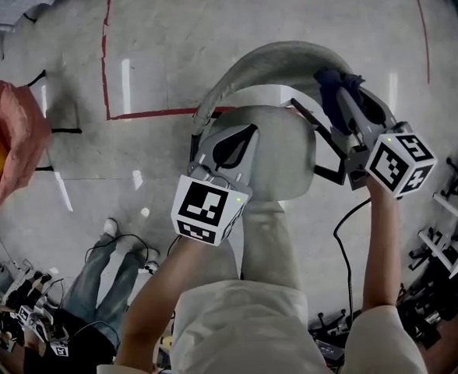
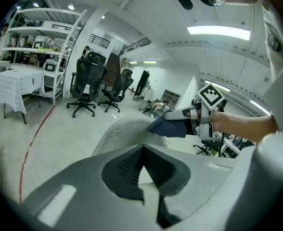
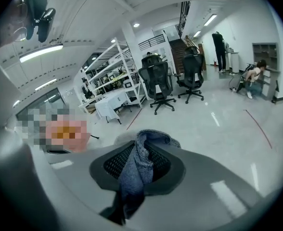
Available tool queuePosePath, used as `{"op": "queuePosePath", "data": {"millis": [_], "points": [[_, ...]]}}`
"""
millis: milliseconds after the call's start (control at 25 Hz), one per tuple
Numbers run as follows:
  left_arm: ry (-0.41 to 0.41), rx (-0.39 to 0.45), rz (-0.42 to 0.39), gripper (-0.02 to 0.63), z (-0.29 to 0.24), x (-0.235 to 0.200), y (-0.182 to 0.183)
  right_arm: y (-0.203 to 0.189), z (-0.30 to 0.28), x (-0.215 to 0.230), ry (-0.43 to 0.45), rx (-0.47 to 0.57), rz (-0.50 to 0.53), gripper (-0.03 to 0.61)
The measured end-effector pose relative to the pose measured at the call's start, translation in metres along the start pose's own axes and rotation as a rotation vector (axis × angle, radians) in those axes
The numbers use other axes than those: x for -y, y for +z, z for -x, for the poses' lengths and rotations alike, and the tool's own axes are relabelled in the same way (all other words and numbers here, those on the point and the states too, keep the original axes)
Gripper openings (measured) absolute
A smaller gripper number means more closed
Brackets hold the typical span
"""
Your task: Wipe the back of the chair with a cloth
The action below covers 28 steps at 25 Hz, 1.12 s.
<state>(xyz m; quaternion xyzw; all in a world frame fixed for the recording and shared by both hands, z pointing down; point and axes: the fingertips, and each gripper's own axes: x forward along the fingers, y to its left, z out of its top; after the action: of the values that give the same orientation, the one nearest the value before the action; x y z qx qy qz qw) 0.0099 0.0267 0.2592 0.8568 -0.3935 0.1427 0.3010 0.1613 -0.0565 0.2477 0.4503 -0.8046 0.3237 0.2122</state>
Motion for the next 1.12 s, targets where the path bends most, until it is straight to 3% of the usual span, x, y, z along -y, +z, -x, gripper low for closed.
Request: {"op": "queuePosePath", "data": {"millis": [200,400,1120], "points": [[-0.018,-0.001,-0.012,0.001,-0.014,0.014,0.011,0.004,0.004,0.040,-0.057,-0.020,0.003,0.074],[-0.020,0.000,-0.013,0.001,-0.026,0.019,0.017,0.014,-0.012,0.047,-0.038,-0.020,0.024,0.075],[0.047,0.025,0.037,0.001,-0.009,-0.021,0.023,0.037,-0.089,-0.040,0.165,-0.057,0.101,0.075]]}}
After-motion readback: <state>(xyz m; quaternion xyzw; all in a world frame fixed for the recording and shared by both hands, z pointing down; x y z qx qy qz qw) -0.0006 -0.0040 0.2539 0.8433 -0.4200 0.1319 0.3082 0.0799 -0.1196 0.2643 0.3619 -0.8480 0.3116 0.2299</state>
